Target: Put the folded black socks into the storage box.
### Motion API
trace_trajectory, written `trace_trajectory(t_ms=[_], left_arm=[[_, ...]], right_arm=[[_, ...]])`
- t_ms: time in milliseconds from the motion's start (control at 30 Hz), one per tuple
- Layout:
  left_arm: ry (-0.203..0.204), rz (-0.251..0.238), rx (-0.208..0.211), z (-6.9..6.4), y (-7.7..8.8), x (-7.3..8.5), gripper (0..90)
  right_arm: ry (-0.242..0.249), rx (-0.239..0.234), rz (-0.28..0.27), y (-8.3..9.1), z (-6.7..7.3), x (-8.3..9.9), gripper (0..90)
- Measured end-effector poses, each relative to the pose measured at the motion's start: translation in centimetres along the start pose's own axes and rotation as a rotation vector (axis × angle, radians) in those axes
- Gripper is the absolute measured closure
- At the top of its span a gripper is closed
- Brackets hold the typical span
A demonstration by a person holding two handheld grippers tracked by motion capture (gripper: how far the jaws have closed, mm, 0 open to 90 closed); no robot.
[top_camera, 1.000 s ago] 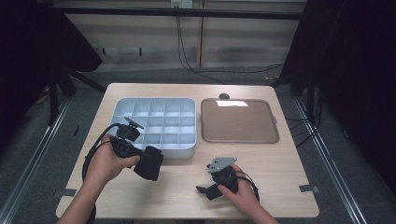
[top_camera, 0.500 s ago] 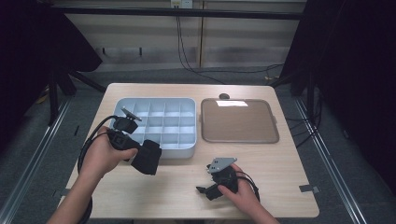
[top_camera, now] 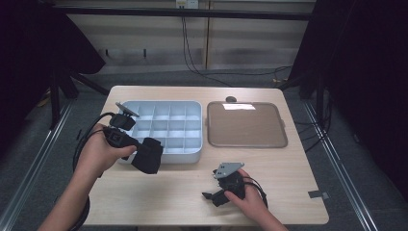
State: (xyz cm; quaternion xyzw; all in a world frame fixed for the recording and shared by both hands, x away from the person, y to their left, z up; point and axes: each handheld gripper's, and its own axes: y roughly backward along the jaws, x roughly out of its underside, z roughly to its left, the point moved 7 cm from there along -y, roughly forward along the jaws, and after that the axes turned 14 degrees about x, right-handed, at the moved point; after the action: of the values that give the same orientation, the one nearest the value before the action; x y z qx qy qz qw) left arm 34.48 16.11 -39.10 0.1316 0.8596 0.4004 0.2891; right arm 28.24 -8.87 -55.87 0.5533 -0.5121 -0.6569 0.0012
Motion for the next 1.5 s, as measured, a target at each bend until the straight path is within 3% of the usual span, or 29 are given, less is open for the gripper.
trace_trajectory(t_ms=[533,1500], left_arm=[[0.047,-0.029,-0.059,2.5,1.9,-0.7,71.3],[0.111,-0.072,-0.103,7.2,2.9,-1.3,71.3]], right_arm=[[0.0,0.0,0.0,0.0,0.0,0.0,11.7],[0.001,-0.001,-0.001,0.0,0.0,0.0,11.7]])
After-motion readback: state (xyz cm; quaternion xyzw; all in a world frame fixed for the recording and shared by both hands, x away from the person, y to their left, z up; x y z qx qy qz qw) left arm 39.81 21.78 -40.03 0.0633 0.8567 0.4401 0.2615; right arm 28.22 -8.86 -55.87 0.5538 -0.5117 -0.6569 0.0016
